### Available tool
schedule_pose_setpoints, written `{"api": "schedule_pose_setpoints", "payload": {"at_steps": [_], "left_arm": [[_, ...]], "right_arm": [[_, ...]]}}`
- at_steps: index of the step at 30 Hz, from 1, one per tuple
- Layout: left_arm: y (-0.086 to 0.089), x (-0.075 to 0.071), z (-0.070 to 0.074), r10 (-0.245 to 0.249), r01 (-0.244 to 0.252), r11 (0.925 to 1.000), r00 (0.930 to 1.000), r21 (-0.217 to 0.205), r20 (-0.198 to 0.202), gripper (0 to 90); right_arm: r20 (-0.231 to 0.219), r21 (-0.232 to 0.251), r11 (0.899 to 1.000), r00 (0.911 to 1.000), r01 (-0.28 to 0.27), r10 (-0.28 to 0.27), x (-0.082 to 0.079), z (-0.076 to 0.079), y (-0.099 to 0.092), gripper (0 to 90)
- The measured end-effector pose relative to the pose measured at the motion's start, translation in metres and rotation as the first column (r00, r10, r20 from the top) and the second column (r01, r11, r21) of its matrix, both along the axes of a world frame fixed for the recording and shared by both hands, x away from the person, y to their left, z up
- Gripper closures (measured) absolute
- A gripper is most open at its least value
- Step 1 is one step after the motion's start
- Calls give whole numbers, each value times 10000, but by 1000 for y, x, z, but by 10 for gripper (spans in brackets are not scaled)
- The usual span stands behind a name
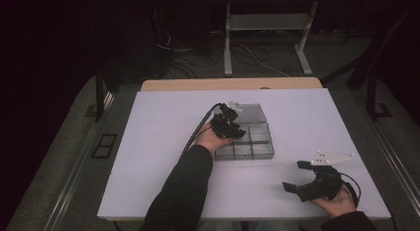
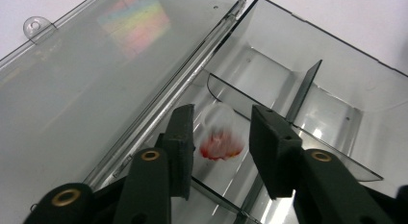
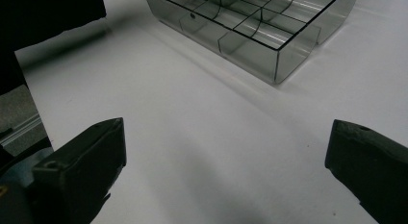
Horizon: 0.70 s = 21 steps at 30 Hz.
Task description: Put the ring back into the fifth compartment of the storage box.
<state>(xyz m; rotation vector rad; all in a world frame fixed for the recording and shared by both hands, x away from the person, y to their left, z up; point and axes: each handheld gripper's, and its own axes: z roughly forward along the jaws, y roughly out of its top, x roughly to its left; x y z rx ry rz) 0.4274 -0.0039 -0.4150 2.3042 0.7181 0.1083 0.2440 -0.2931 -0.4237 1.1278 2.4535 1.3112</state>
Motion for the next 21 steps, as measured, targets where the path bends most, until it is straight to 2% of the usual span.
{"api": "schedule_pose_setpoints", "payload": {"at_steps": [2, 6, 9, 12, 14, 16, 17, 21], "left_arm": [[0, -3, 2, 129, -131, 9998, 9998, -148, -148, 566], [3, -5, 8, -209, 207, 9997, 9996, -99, -212, 489], [6, -7, 13, -267, 254, 9989, 9990, -386, -348, 428], [10, -10, 20, -471, 469, 9987, 9988, -205, -119, 336], [11, -13, 23, -439, 436, 9985, 9990, -323, -103, 275], [14, -15, 28, -618, 615, 9975, 9981, -356, -58, 216], [14, -17, 29, -524, 517, 9972, 9986, -536, -105, 184], [17, -23, 36, -522, 525, 9975, 9986, -463, 67, 44]], "right_arm": [[17, -4, 10000, 10000, -4, 4, 0, 0, 0, 1], [29, 1, 10000, 10000, 12, -12, 0, 0, 0, 1], [26, 10, 10000, 10000, 29, -29, 0, 0, 0, 1], [53, 8, 10000, 10000, 20, -20, 0, 0, 0, 1], [36, 11, 10000, 10000, 32, -32, 0, 0, 0, 1], [50, 16, 10000, 10000, 27, -27, 0, 0, 0, 1], [40, 28, 10000, 10000, 38, -38, 0, 0, 0, 1], [47, 33, 10000, 10000, 21, -21, -1, 0, 1, 1]]}}
